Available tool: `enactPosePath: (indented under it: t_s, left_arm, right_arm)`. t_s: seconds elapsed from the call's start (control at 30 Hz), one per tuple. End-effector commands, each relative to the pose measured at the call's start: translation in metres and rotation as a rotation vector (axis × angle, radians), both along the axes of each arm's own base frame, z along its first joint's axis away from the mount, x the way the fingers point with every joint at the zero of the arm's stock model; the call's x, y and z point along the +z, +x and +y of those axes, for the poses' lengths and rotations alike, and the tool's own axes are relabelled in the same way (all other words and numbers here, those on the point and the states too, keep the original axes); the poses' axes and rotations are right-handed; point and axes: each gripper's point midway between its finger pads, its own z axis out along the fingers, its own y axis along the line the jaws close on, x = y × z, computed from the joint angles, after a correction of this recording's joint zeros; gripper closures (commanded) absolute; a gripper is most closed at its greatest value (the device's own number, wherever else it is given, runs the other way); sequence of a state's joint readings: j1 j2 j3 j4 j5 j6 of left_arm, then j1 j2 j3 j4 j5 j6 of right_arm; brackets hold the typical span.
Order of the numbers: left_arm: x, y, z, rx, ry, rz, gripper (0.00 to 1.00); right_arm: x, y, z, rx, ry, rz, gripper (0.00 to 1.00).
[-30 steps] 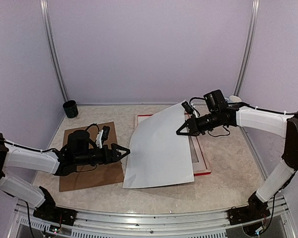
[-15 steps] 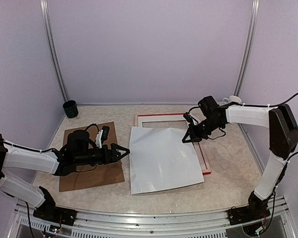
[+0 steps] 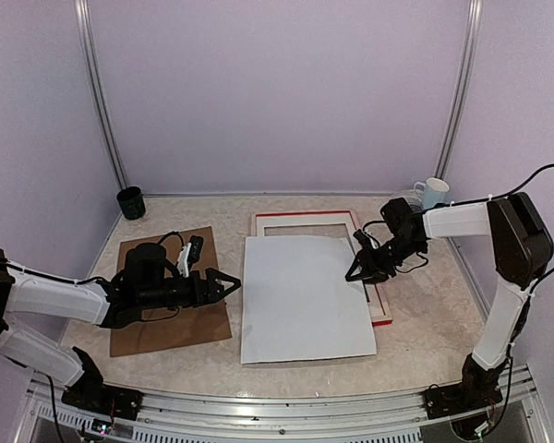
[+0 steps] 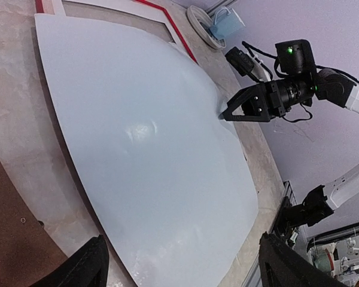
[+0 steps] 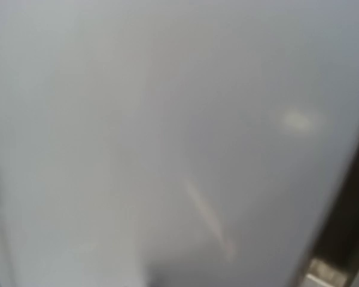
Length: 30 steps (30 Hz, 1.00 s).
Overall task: Put the photo into the frame
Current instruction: Place the photo on the frame body.
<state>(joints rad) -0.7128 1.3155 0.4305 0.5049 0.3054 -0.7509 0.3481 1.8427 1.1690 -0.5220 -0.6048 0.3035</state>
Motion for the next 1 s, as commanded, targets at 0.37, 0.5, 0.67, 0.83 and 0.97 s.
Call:
enactPosePath:
  t_s: [0.37,0.5,0.67,0.83,0.97]
  left_arm:
    - [-0.006,0.001,-0.001,-0.003,-0.006,0.002,0.15]
    - [-0.006,0.000,0.001,0.002,-0.003,0.003,0.14]
    - [-0.009,0.001,0.002,0.010,-0.002,0.014,0.15]
    - [-0.015,0.003,0.002,0.021,0.019,0.038,0.14]
    - [-0.018,0.004,0.002,0.031,0.029,0.048,0.15]
  right_arm:
    - [0.008,0.005,0.011,-0.092,0.238,0.064,0.75]
    - [-0.002,0.006,0.007,-0.153,0.236,0.097,0.66]
    - [-0.018,0.004,0.007,-0.197,0.256,0.147,0.67]
    - [-0.022,0.007,0.004,-0.226,0.248,0.132,0.66]
    - [-0.021,0.012,0.005,-0.230,0.248,0.116,0.61]
